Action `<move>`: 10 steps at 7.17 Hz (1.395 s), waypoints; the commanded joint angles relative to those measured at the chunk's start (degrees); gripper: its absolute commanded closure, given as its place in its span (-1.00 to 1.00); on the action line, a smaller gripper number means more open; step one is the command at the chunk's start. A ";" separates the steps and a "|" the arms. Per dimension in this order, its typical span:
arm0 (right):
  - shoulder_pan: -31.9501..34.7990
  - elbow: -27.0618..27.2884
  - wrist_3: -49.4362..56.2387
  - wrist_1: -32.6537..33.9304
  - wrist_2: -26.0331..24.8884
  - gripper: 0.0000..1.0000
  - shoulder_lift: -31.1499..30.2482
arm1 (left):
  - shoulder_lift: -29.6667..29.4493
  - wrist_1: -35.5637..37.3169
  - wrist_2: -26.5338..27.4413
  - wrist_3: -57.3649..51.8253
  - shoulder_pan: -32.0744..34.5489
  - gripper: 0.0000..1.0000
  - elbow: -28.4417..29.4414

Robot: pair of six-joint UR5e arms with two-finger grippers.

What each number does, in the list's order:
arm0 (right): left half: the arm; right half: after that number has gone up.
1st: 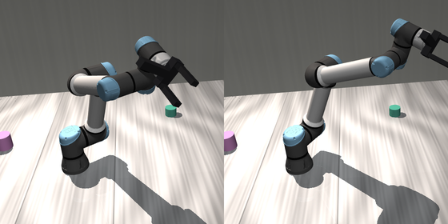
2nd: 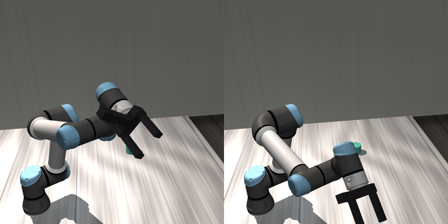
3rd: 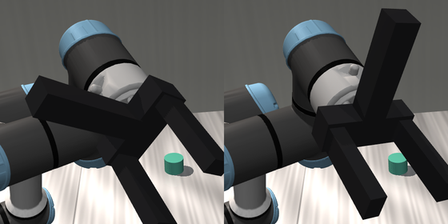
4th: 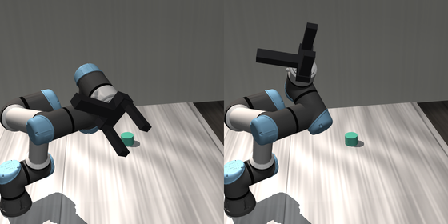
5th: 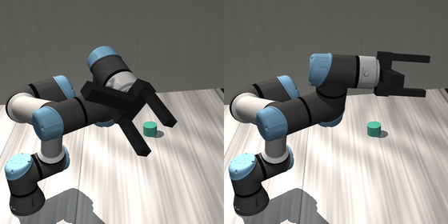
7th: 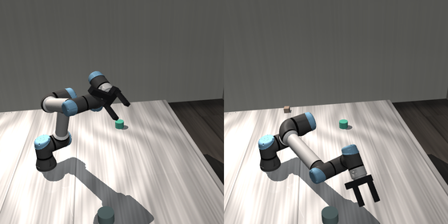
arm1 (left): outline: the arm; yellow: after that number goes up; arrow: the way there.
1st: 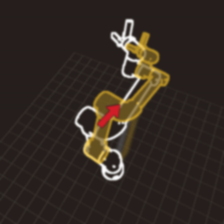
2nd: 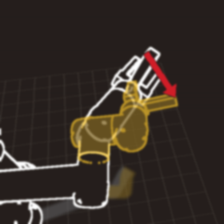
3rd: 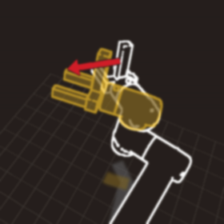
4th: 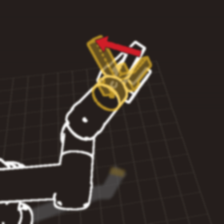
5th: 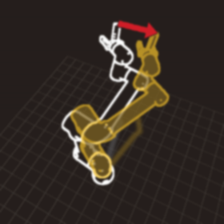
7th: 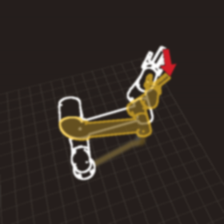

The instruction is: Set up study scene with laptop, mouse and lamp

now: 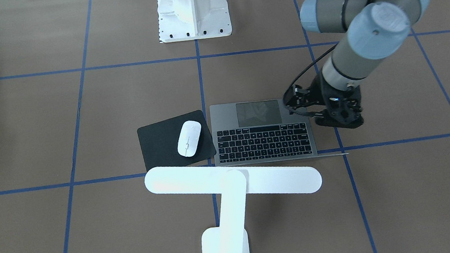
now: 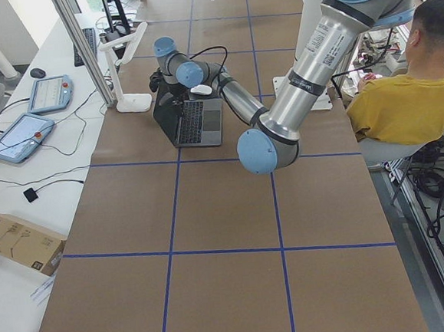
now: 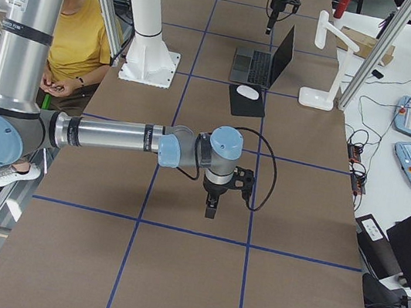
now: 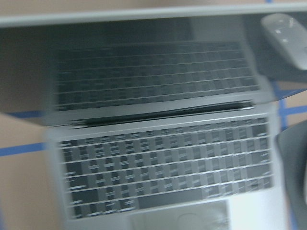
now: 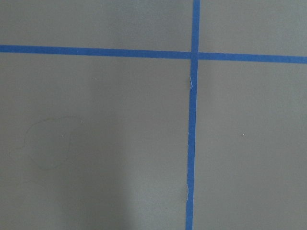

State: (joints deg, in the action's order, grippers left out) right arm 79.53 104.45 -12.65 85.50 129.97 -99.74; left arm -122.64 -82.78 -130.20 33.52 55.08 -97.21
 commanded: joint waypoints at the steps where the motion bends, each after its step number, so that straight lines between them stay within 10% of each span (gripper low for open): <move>1: 1.76 0.67 0.70 -0.16 0.10 -1.00 0.25 | 7.82 4.38 -0.84 -19.19 10.35 -0.99 -2.63; 10: 10.29 -4.16 10.10 -4.56 1.42 -1.00 -1.33 | 29.91 0.71 -1.74 -54.59 37.28 -1.00 4.39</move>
State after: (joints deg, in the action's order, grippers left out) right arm 88.80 101.25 -3.73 81.04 131.24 -100.51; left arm -94.28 -80.16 -133.26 -18.20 90.94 -93.80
